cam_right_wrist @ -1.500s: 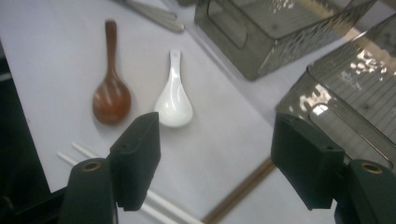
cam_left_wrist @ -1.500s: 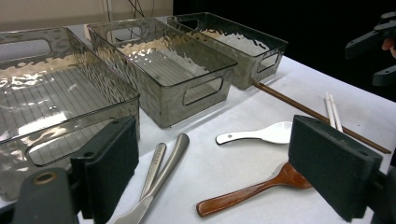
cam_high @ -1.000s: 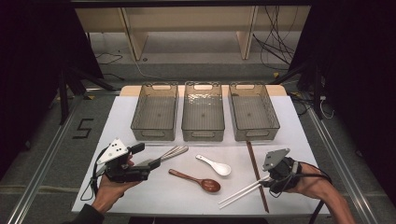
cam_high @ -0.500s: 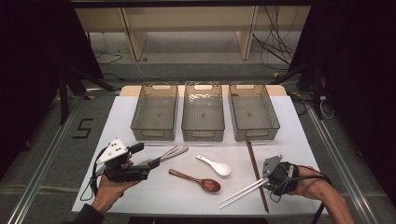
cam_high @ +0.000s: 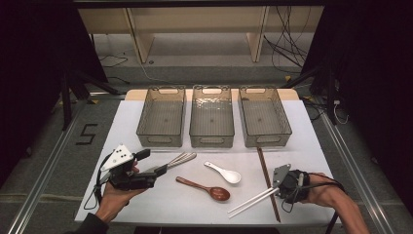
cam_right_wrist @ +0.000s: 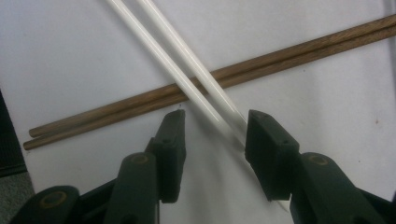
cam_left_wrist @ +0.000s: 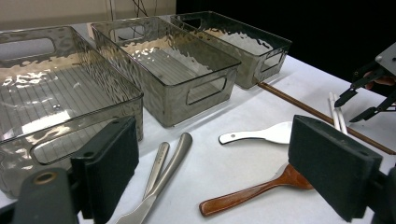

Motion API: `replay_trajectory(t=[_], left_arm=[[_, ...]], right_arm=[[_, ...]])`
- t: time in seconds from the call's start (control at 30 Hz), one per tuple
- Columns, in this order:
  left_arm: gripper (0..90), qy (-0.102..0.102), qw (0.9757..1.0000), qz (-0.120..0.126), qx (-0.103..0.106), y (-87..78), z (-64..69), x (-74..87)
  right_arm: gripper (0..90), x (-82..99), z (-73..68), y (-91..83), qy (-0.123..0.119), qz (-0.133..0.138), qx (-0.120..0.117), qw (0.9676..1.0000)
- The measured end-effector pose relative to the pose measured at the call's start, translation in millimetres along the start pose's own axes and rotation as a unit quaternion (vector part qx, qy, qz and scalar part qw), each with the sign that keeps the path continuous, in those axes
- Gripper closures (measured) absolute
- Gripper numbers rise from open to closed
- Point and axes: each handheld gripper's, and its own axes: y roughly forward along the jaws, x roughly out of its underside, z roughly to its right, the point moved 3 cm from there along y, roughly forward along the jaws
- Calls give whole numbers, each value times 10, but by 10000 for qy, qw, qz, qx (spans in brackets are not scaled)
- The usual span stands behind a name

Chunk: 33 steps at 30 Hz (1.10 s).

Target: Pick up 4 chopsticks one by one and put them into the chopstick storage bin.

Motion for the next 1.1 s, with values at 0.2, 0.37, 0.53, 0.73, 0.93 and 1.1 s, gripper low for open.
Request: replay_trajectory(t=[0.2, 0.37, 0.53, 0.73, 0.93, 1.1], left_arm=[[156, 6, 10000, 5, -9, -1, -2, -2], [156, 8, 10000, 7, -10, -2, -2, -3], [156, 12, 10000, 32, -19, -5, -2, -7], [156, -13, 10000, 54, -29, -2, -1, -8], [156, -14, 10000, 55, -35, -1, -2, -8], [156, -9, 10000, 54, -38, -1, -1, -9]], right_arm=[[593, 6, -8, 15, -75, -106, -29, 9999], [621, 9, -26, 6, -160, -144, -53, 9998], [647, 26, -47, 22, -267, -345, -53, 9990], [699, 52, -53, 30, -414, -504, -59, 9979], [757, 47, -81, 31, -618, -525, -113, 9966], [806, 51, -99, 28, -777, -537, -169, 9954]])
